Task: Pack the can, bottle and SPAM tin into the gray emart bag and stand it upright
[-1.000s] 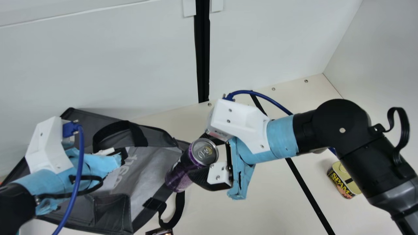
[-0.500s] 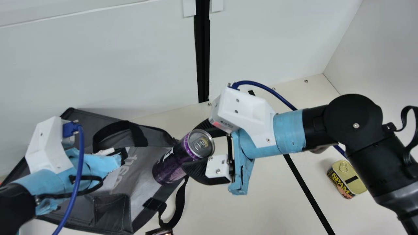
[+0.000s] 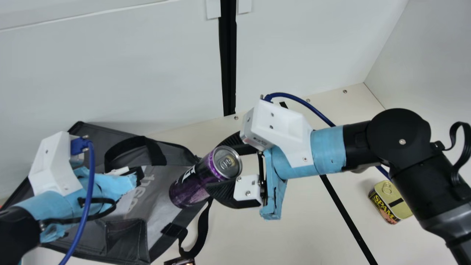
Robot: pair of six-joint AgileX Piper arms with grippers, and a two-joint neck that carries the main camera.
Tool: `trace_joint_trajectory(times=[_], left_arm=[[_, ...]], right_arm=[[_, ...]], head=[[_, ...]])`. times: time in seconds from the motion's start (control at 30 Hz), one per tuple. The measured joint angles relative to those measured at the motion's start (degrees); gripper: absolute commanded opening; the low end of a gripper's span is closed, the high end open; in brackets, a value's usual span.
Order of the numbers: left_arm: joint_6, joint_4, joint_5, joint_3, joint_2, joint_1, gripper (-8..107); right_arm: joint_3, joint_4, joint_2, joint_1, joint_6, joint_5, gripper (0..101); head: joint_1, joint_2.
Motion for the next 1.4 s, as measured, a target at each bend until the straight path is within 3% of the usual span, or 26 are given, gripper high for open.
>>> trace_joint_trajectory(times=[0.67, 1.4], left_arm=[[0.0, 0.0, 0.0, 0.0, 0.0, 0.0, -8], [0.0, 0.0, 0.0, 0.0, 0.0, 0.0, -8]], right_arm=[[1.0, 1.1, 1.7, 0.7, -0.9, -0.1, 0], [2.5, 1.1, 5.1, 7.0, 1.1, -8.2, 0]], head=[[0.0, 0.0], [0.0, -0.1]])
